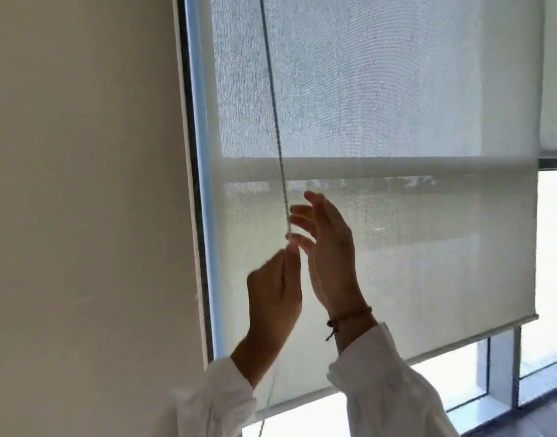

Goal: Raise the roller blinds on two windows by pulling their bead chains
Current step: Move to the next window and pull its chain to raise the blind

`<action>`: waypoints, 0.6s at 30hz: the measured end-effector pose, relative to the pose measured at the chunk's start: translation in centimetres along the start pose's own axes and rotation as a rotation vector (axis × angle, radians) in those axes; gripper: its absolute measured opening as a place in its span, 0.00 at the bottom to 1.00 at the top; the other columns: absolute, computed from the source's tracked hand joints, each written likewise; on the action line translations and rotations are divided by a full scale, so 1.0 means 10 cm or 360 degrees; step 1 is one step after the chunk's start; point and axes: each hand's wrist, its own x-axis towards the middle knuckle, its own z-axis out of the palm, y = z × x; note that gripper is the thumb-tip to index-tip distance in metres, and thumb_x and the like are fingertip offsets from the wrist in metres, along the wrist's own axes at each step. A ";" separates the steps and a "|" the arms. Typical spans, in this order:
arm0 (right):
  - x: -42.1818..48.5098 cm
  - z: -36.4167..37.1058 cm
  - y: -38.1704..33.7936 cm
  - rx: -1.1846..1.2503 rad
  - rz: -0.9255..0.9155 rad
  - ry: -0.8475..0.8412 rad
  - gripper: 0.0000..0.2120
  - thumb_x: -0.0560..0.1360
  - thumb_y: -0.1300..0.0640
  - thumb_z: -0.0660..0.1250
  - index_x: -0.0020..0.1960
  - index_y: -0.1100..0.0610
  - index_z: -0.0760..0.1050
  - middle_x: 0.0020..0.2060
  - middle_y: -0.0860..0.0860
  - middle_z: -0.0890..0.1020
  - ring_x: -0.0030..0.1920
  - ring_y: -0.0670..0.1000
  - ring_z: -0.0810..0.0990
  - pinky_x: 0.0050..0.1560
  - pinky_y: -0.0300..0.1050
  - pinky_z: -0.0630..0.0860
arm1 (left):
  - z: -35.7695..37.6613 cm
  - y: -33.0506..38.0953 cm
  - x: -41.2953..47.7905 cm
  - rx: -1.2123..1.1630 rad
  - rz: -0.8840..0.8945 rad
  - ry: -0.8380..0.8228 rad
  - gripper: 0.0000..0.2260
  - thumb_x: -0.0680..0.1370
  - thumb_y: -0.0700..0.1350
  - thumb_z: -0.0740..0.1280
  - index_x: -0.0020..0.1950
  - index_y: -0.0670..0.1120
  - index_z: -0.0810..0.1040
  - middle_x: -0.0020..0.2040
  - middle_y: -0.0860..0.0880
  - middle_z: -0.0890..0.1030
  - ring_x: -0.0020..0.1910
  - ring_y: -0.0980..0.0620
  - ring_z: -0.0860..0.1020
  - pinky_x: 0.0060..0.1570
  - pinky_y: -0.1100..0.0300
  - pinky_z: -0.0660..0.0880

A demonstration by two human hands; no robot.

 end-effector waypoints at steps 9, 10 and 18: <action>0.12 0.35 -0.28 -0.0320 -0.0173 0.0156 0.22 0.77 0.48 0.60 0.24 0.51 0.68 0.16 0.43 0.64 0.19 0.44 0.59 0.25 0.39 0.59 | -0.04 -0.20 -0.58 -0.0042 -0.0212 -0.0105 0.20 0.77 0.63 0.54 0.29 0.54 0.65 0.24 0.52 0.65 0.24 0.60 0.60 0.25 0.61 0.57; 0.09 0.34 -0.26 -0.0371 -0.0262 0.0198 0.23 0.77 0.48 0.60 0.24 0.50 0.68 0.16 0.43 0.65 0.20 0.44 0.60 0.28 0.42 0.59 | -0.07 -0.24 -0.54 -0.0121 -0.0298 -0.0103 0.19 0.75 0.65 0.55 0.29 0.56 0.66 0.23 0.55 0.66 0.24 0.60 0.60 0.26 0.60 0.58; -0.31 0.18 0.04 -0.0587 -0.0522 0.0304 0.18 0.75 0.47 0.61 0.27 0.46 0.65 0.18 0.43 0.67 0.21 0.43 0.62 0.23 0.39 0.60 | -0.21 -0.12 0.41 -0.0587 -0.0732 -0.0198 0.23 0.74 0.62 0.50 0.46 0.47 0.76 0.39 0.53 0.81 0.38 0.60 0.79 0.40 0.66 0.75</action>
